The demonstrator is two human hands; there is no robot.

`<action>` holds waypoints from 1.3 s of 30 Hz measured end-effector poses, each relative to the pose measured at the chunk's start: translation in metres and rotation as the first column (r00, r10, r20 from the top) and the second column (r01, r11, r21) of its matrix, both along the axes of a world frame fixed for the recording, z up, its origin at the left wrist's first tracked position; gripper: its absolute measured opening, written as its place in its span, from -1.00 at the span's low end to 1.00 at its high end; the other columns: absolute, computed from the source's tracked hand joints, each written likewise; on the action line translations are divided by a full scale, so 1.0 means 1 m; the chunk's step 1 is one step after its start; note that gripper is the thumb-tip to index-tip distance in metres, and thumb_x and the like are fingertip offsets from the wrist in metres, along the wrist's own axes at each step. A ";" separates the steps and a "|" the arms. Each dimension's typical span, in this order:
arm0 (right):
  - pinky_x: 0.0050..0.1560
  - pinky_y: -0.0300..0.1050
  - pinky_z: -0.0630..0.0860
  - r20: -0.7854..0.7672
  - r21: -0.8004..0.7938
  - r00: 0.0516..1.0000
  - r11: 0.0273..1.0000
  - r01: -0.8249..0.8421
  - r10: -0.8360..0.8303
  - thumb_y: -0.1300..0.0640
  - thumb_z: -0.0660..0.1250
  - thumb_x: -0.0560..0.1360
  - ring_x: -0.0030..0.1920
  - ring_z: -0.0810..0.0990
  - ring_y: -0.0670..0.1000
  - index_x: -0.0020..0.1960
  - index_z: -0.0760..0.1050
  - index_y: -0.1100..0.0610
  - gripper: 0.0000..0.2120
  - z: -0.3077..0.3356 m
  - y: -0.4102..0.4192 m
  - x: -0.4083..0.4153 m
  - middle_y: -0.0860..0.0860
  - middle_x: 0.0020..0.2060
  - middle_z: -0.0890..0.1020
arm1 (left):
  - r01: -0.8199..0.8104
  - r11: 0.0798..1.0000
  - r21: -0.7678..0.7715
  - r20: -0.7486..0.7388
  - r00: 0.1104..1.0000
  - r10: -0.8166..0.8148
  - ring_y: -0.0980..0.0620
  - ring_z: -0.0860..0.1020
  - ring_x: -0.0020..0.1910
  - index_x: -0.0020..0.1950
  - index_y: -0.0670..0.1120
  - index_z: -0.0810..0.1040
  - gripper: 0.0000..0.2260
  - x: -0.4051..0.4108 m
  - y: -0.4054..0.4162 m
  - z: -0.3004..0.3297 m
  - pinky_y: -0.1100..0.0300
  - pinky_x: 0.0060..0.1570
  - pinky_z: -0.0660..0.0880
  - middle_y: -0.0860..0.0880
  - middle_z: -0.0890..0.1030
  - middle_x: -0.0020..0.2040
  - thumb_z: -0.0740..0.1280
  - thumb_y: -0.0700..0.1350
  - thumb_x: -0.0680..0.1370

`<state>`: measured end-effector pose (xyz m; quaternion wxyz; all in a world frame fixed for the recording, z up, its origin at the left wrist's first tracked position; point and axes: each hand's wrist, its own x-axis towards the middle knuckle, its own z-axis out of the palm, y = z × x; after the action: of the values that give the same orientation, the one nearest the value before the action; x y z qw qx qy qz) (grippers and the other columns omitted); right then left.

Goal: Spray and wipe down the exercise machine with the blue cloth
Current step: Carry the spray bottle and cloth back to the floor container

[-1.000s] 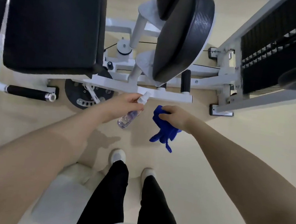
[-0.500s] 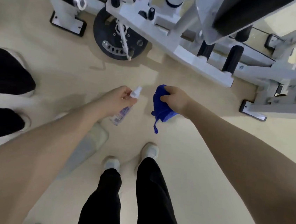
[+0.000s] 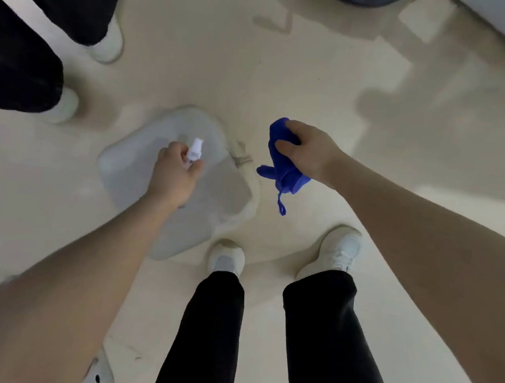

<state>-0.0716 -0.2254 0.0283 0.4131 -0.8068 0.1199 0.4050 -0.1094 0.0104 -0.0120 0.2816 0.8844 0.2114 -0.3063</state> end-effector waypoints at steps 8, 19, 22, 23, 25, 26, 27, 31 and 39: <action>-0.29 -0.12 0.29 -0.007 -0.059 0.992 0.990 -0.129 0.129 0.18 0.12 0.54 -0.25 0.36 0.06 -0.14 0.29 0.14 -0.91 -0.044 0.042 -0.023 0.04 -0.28 0.43 | -0.027 0.998 0.061 0.015 1.000 0.026 -0.23 0.44 0.14 0.18 -0.26 0.39 -0.71 -0.016 0.028 -0.041 0.01 0.06 0.36 -0.26 0.43 0.19 0.26 -0.12 0.54; -0.28 -0.14 0.36 -0.043 0.029 0.999 0.999 -0.030 0.032 0.21 0.28 0.46 -0.26 0.53 0.23 -0.33 0.35 0.18 -0.79 -0.010 0.022 -0.005 0.14 -0.35 0.48 | 0.041 0.994 0.106 0.028 0.999 -0.044 -0.19 0.20 0.37 0.42 -0.17 0.22 -0.46 0.009 0.010 -0.015 0.03 0.29 0.22 -0.17 0.21 0.41 0.29 -0.12 0.48; -0.26 -0.17 0.44 -0.064 0.121 0.998 0.993 0.006 0.002 0.11 0.31 0.51 -0.25 0.57 0.08 -0.22 0.50 0.21 -0.81 0.036 0.009 -0.004 0.12 -0.28 0.59 | 0.212 0.970 -0.118 0.145 0.970 -0.194 -0.08 0.24 0.37 0.40 -0.12 0.30 -0.53 0.028 -0.016 0.027 0.24 0.28 0.17 -0.10 0.26 0.40 0.22 -0.29 0.48; -0.28 -0.22 0.44 -0.071 0.147 0.997 0.989 0.008 0.003 0.10 0.29 0.53 -0.29 0.56 0.01 -0.22 0.52 0.17 -0.81 0.054 0.004 -0.004 0.04 -0.32 0.60 | 0.278 0.930 -0.239 0.157 0.956 -0.246 0.00 0.26 0.36 0.39 -0.07 0.32 -0.50 0.034 -0.028 0.045 0.31 0.23 0.19 -0.04 0.29 0.39 0.19 -0.35 0.47; -0.22 -0.22 0.48 -0.061 0.163 0.998 0.987 -0.010 0.020 0.14 0.26 0.55 -0.28 0.56 -0.04 -0.15 0.55 0.17 -0.83 0.090 -0.010 0.002 -0.02 -0.30 0.60 | 0.397 0.803 -0.445 0.130 0.915 -0.381 0.12 0.30 0.32 0.37 0.03 0.32 -0.41 0.048 -0.058 0.085 0.33 0.18 0.22 0.09 0.33 0.35 0.14 -0.43 0.42; -0.13 -0.15 0.49 -0.052 0.152 0.998 0.988 -0.014 0.022 0.16 0.25 0.55 -0.23 0.56 -0.02 -0.09 0.57 0.19 -0.85 0.111 -0.024 0.002 0.03 -0.24 0.61 | 0.445 0.721 -0.531 0.114 0.881 -0.460 0.14 0.33 0.29 0.35 0.07 0.32 -0.40 0.052 -0.078 0.108 0.33 0.16 0.25 0.13 0.36 0.32 0.13 -0.44 0.41; -0.06 -0.10 0.50 -0.051 0.143 0.999 0.990 -0.011 0.018 0.19 0.25 0.54 -0.18 0.56 0.00 -0.04 0.58 0.21 -0.85 0.137 -0.040 0.002 0.09 -0.19 0.63 | 0.496 0.648 -0.579 0.123 0.838 -0.531 0.15 0.38 0.25 0.31 0.09 0.33 -0.41 0.056 -0.100 0.134 0.32 0.13 0.31 0.15 0.41 0.26 0.14 -0.43 0.40; 0.04 -0.15 0.49 -0.047 0.121 0.998 0.991 0.057 -0.052 0.21 0.32 0.48 -0.16 0.58 -0.03 -0.02 0.64 0.19 -0.85 0.206 -0.097 -0.010 0.06 -0.18 0.68 | 0.670 0.526 -0.524 0.218 0.702 -0.678 0.06 0.48 0.00 0.12 0.02 0.40 -0.65 0.072 -0.161 0.200 0.26 -0.03 0.41 0.07 0.51 0.06 0.29 -0.32 0.41; -0.12 -0.07 0.36 0.090 -0.030 0.903 0.905 0.424 -0.420 0.23 0.31 0.48 -0.21 0.42 0.06 -0.10 0.63 0.21 -0.88 0.324 -0.216 -0.141 0.32 -0.03 0.57 | 0.947 0.054 -0.317 0.351 0.170 -0.921 0.05 0.45 -0.10 -0.22 -0.03 0.50 -0.94 0.029 -0.289 0.300 0.26 -0.15 0.34 0.17 0.47 -0.04 0.34 -0.08 0.44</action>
<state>-0.2121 -0.4413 0.3527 0.4755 -0.7875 0.2846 0.2697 -0.0805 -0.2783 0.2880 0.2270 0.7175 -0.4977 -0.4312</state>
